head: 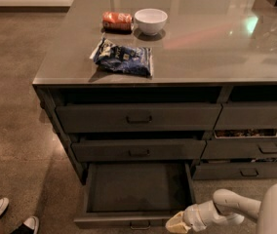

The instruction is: Close bottom drawer

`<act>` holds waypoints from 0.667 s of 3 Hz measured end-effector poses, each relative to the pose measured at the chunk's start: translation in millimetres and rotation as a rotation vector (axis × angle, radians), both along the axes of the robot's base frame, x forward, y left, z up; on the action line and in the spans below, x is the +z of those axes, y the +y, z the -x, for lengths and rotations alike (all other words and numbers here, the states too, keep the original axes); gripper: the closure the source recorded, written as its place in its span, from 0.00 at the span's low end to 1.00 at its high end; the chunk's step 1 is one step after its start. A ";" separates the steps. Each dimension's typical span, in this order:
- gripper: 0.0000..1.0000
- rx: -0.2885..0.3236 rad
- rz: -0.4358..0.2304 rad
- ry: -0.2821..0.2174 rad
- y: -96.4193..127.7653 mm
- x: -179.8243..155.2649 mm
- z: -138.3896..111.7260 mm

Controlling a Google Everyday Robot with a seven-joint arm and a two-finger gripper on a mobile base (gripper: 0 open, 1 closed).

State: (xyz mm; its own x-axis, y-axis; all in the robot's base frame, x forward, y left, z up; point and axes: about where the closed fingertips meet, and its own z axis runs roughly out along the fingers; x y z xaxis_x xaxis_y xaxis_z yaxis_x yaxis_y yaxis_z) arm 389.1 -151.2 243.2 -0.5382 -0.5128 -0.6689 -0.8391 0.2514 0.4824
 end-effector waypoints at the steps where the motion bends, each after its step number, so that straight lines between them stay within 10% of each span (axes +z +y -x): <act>1: 1.00 -0.024 -0.001 -0.005 7.6 -18.2 -4.9; 2: 1.00 -0.026 -0.006 -0.010 10.3 -38.6 -12.0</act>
Offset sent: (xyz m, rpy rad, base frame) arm 0.0262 0.0077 -0.0622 0.0062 -0.0264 -0.0369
